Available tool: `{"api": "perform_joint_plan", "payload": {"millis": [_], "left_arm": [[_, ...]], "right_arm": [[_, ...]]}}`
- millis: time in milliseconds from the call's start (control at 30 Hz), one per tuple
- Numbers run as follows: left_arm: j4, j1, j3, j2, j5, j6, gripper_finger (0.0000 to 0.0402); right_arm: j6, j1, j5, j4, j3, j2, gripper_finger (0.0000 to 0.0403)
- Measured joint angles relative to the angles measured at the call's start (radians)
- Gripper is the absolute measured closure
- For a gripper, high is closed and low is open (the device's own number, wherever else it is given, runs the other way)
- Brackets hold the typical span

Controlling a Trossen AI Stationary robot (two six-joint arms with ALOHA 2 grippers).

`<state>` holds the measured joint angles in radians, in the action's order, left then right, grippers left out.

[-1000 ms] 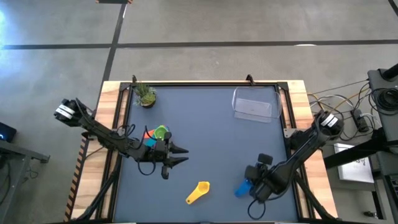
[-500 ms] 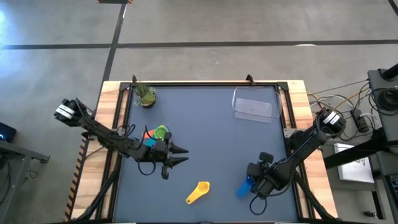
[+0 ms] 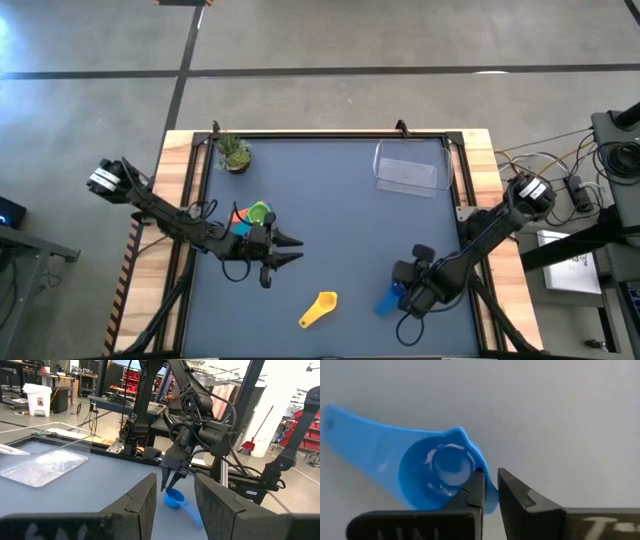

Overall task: Nest measuring cups in basket
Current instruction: Stack the dark blue measuring cup on top of the green measuring cup

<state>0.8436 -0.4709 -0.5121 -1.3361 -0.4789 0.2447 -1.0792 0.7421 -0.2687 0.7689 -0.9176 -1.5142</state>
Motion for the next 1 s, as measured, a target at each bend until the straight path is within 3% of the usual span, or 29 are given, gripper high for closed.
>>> {"api": "perform_joint_plan", "payload": {"millis": [400, 833, 1000], "left_arm": [[-0.003, -0.009, 0.0, 0.028, 0.001, 0.0, 0.0286], [-0.2, -0.049, 0.0, 0.152, -0.001, 0.032, 0.0286], [-0.398, -0.105, 0.0, 0.311, -0.045, 0.084, 0.0286]], "right_arm": [[0.209, -0.101, -0.246, -0.048, -0.158, 0.088, 0.0389], [0.533, -0.329, -0.246, -0.387, -0.175, 0.087, 0.0389], [0.659, -0.442, -0.136, -0.588, -0.17, 0.063, 0.0389]]}}
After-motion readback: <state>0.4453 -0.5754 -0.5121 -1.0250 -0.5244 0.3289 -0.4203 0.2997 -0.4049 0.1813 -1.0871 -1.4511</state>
